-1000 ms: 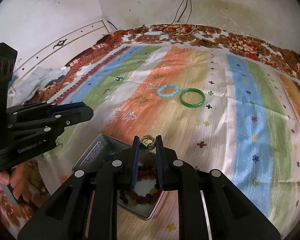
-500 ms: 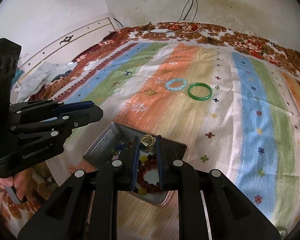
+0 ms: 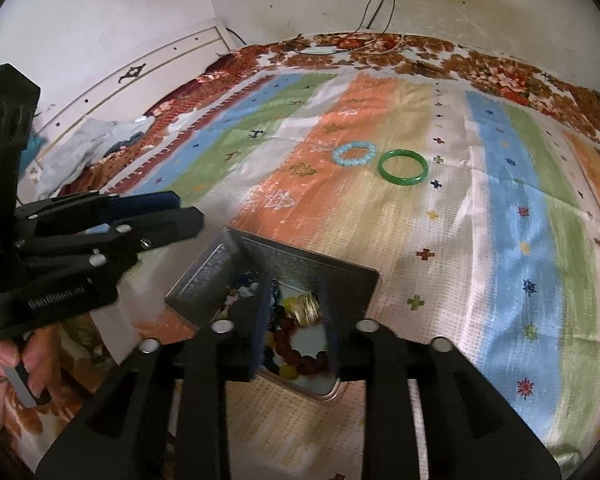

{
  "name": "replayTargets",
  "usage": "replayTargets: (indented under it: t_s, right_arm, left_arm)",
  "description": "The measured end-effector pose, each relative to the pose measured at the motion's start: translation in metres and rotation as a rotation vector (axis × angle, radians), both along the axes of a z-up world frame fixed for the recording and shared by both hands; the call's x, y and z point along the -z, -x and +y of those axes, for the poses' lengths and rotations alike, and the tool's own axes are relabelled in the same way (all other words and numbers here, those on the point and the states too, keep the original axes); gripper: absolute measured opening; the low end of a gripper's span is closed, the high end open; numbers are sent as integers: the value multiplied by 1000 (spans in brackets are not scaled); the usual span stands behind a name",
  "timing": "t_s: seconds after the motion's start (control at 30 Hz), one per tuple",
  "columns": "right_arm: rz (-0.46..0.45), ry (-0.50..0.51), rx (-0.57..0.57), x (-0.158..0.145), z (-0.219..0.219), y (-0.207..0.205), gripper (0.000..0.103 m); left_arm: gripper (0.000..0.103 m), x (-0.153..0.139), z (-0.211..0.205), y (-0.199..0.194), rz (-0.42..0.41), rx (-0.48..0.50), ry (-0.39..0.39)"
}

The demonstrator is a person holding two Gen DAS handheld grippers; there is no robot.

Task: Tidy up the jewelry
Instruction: 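Open both grippers to drop the ring and charm into the tin, then move both open grippers toward the light-blue bracelet and green bangle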

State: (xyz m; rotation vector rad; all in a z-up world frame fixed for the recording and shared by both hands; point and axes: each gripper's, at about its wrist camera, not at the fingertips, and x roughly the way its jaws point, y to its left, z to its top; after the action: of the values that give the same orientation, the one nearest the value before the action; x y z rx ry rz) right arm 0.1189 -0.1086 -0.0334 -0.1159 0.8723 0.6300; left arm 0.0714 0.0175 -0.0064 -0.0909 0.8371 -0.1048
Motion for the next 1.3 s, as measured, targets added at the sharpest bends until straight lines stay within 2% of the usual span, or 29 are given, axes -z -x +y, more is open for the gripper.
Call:
replayTargets:
  t_s: [0.1,0.23,0.33,0.73,1.1,1.3]
  right_arm:
    - [-5,-2,21,-1,-3,-2,31]
    - [-25,8,45,-2,-6,-5,44]
    - [-22,9,51,-1,-7,-7,45]
    - [-31,4,122,-2,-20,-25,59]
    - [-54,11,170,-7,-22,-50,68]
    - [-73,9,215,-9,-26,-68,75]
  left_arm:
    - [36,0,4,-1,6,-21,7]
    - [41,0,6,-2,9,-30,12]
    - [41,0,6,-3,7,-31,6]
    - [50,2,15,-17,16,-77,17]
    - [71,-3,15,-46,-13,-70,-31]
    - [76,-4,19,-60,-35,-61,-40]
